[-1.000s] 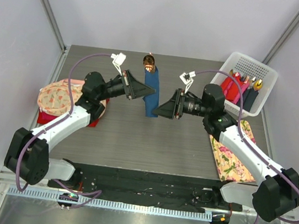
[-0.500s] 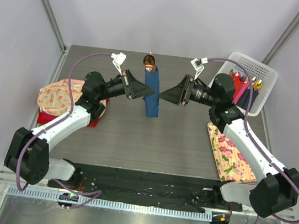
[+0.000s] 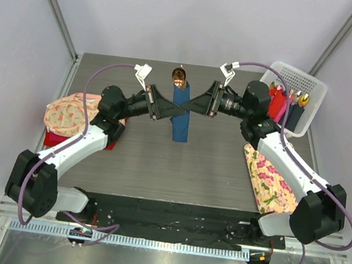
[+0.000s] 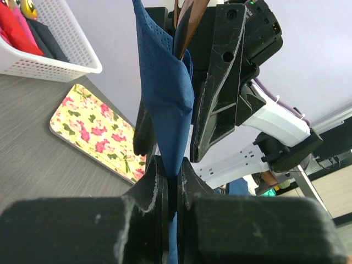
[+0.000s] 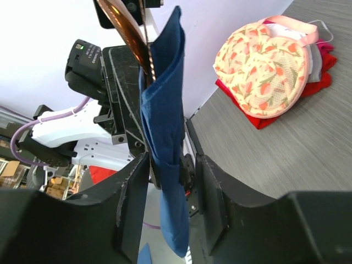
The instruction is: Place the utensils on the paper napkin and roll it up
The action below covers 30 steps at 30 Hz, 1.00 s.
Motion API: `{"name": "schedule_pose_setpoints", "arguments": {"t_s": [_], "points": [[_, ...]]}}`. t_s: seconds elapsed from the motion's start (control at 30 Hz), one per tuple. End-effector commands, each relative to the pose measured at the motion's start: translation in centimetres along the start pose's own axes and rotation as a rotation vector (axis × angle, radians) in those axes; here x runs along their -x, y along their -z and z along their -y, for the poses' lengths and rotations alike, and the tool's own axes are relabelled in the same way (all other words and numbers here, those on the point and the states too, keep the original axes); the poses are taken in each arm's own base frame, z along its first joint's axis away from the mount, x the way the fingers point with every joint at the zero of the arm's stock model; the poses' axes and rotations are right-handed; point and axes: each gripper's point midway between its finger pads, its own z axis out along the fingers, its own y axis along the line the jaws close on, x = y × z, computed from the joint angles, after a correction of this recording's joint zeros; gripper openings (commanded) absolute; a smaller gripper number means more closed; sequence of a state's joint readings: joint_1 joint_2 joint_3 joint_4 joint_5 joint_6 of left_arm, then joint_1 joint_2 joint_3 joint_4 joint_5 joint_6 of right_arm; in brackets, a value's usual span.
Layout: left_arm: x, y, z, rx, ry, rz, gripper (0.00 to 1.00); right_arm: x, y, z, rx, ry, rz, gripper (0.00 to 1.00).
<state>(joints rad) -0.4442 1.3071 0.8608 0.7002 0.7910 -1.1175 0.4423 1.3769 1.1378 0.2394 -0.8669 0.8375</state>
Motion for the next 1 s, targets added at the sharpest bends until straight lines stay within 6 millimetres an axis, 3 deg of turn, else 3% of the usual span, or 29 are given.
{"name": "schedule_pose_setpoints", "arguments": {"t_s": [0.0, 0.17, 0.3, 0.4, 0.5, 0.57, 0.67, 0.73, 0.77, 0.87, 0.97], "points": [[0.4, -0.1, 1.9, -0.073, -0.066, 0.011, 0.0, 1.2, -0.1, -2.8, 0.075, 0.058, 0.027, 0.44], [0.0, -0.3, 1.8, -0.077, -0.062, -0.004, 0.0, 1.3, -0.4, -3.1, 0.082, 0.055, 0.031, 0.41], [-0.1, -0.4, 1.9, -0.084, -0.064, -0.012, 0.0, 0.9, -0.5, -2.7, 0.074, 0.046, 0.021, 0.28], [-0.3, -0.4, 1.9, -0.085, -0.061, -0.02, 0.0, 0.8, -0.5, -2.7, 0.074, 0.041, 0.016, 0.27], [-0.5, -0.4, 1.7, -0.085, -0.061, -0.029, 0.0, 0.6, -0.5, -2.6, 0.067, 0.05, 0.006, 0.17], [-0.7, -0.4, 1.9, -0.09, -0.061, -0.038, 0.0, 0.4, -0.3, -2.3, 0.06, 0.059, -0.006, 0.01], [-0.9, -0.4, 1.8, -0.088, -0.058, -0.044, 0.02, 0.4, 0.0, -2.5, 0.054, 0.078, 0.007, 0.01], [-0.8, -0.5, 1.5, -0.074, -0.051, -0.038, 0.07, 0.6, 0.2, -2.1, 0.034, 0.085, 0.021, 0.01], [-0.9, -0.5, 1.2, -0.061, -0.044, -0.04, 0.19, 0.7, 0.3, -1.8, 0.025, 0.075, 0.027, 0.01], [-0.5, -0.5, 0.8, -0.042, -0.036, -0.028, 0.4, 1.8, 0.9, -1.1, 0.023, 0.024, 0.073, 0.01], [-0.3, -0.4, 0.5, -0.028, -0.03, -0.02, 0.51, 2.8, 1.6, -0.8, 0.032, -0.013, 0.113, 0.01]]}}
